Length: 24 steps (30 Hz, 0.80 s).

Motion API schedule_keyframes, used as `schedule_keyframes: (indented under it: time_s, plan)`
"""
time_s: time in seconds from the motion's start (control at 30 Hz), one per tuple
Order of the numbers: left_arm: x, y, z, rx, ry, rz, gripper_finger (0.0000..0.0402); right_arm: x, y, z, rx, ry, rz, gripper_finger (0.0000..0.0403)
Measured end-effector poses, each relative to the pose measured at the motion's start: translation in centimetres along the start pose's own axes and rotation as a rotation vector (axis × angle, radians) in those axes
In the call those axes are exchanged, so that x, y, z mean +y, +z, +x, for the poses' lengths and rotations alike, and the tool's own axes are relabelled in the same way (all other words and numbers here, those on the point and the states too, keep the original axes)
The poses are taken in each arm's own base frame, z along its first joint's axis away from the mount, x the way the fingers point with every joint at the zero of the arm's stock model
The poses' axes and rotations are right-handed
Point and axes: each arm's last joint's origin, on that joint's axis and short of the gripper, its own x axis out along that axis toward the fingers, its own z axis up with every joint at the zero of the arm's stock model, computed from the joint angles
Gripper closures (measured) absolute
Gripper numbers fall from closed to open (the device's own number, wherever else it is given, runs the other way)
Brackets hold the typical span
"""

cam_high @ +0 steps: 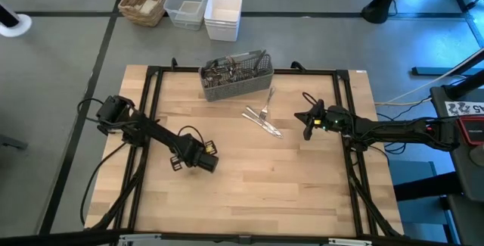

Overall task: Sort silverware
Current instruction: Put the silver knife into the silverware rack

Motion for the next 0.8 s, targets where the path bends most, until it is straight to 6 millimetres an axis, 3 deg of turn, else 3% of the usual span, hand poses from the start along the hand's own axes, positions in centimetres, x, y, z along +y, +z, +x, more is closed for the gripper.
schedule_keyframes:
  time_s: [0.17,0.8]
  plan:
    - [-0.9,0.0,0.1,0.033,-0.059,-0.033,0.0328,0.0,0.0,0.0,0.000,0.000,0.000,0.0397]
    - [-1.6,0.2,0.2,0.058,-0.087,-0.058,0.0328,0.0,0.0,0.0,0.000,0.000,0.000,0.0397]
